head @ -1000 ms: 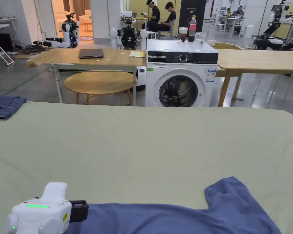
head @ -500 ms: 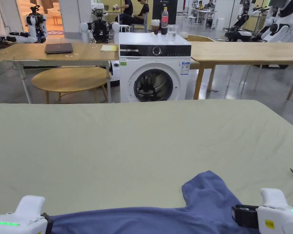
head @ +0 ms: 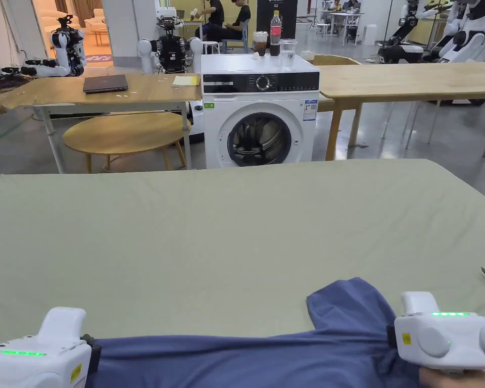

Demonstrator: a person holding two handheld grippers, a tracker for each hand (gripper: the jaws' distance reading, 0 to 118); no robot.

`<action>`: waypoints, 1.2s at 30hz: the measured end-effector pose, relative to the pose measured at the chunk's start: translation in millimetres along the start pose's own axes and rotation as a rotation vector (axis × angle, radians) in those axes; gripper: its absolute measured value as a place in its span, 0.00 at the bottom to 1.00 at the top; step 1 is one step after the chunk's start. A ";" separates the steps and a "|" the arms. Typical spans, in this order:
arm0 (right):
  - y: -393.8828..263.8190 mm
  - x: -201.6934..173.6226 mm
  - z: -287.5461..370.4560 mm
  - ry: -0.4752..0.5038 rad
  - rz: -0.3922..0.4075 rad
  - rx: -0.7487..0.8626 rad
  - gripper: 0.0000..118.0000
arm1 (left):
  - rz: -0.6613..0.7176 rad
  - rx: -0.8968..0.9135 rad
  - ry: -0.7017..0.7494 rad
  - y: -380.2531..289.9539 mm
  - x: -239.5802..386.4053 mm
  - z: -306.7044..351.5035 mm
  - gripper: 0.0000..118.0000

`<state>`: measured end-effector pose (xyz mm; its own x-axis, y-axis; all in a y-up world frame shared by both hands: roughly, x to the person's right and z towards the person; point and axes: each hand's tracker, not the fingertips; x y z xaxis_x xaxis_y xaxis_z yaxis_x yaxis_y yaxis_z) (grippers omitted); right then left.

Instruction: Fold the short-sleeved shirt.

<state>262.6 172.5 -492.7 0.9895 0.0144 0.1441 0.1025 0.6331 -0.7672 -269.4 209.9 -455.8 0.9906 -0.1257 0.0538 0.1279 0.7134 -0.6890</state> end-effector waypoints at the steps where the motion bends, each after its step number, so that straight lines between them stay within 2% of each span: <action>1: 0.5 4.5 17.7 0.001 0.002 0.039 0.00 | 0.021 0.011 -0.016 0.2 -2.9 11.2 0.01; 7: -30.4 20.4 147.8 0.091 0.085 0.266 0.00 | 0.029 0.153 -0.029 -20.3 -11.5 107.5 0.01; 12: -95.1 38.7 221.5 0.112 0.098 0.299 0.00 | 0.048 0.185 -0.052 -76.2 -20.4 173.4 0.01; 16: -161.5 44.0 227.5 0.080 0.129 0.229 0.00 | 0.072 0.116 -0.066 -137.4 -26.1 190.4 0.01; 19: -206.9 46.6 205.5 0.121 0.051 0.098 0.00 | 0.124 0.008 -0.073 -180.6 -30.6 174.6 0.01; 22: -234.3 41.2 190.0 0.032 0.080 0.052 0.00 | 0.122 -0.047 -0.058 -207.2 -29.7 152.8 0.01; 24: -235.8 41.7 190.8 0.059 0.036 0.062 0.01 | 0.149 -0.039 -0.042 -211.8 -27.8 148.8 0.02; 25: -233.5 41.3 194.7 0.068 0.001 0.082 0.04 | 0.156 -0.031 -0.040 -208.5 -27.2 150.7 0.11; 27: -222.1 38.5 216.0 0.073 0.007 0.183 0.45 | 0.120 0.024 0.007 -194.5 -21.1 163.5 0.60; 28: -214.7 32.6 228.3 0.064 0.027 0.237 0.66 | 0.104 0.072 0.000 -184.8 -15.6 174.5 0.79; 29: -206.7 26.0 239.8 0.088 0.040 0.291 0.78 | 0.095 0.126 -0.014 -173.4 -9.8 184.7 0.88; 32: -184.2 -2.2 273.7 0.174 0.074 0.471 0.78 | 0.050 0.298 -0.038 -133.0 22.7 215.8 0.89; 34: -177.1 -25.6 284.4 0.177 0.101 0.578 0.78 | 0.043 0.395 -0.066 -114.3 41.9 226.2 0.88; 36: -176.0 -48.3 289.0 0.164 0.095 0.690 0.78 | 0.039 0.486 -0.064 -101.4 63.4 231.0 0.88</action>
<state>167.2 284.1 -184.0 0.9991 0.0119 -0.0411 -0.0196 0.9808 -0.1941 -208.4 288.8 -215.6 0.9942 -0.0603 0.0895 0.0828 0.9578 -0.2753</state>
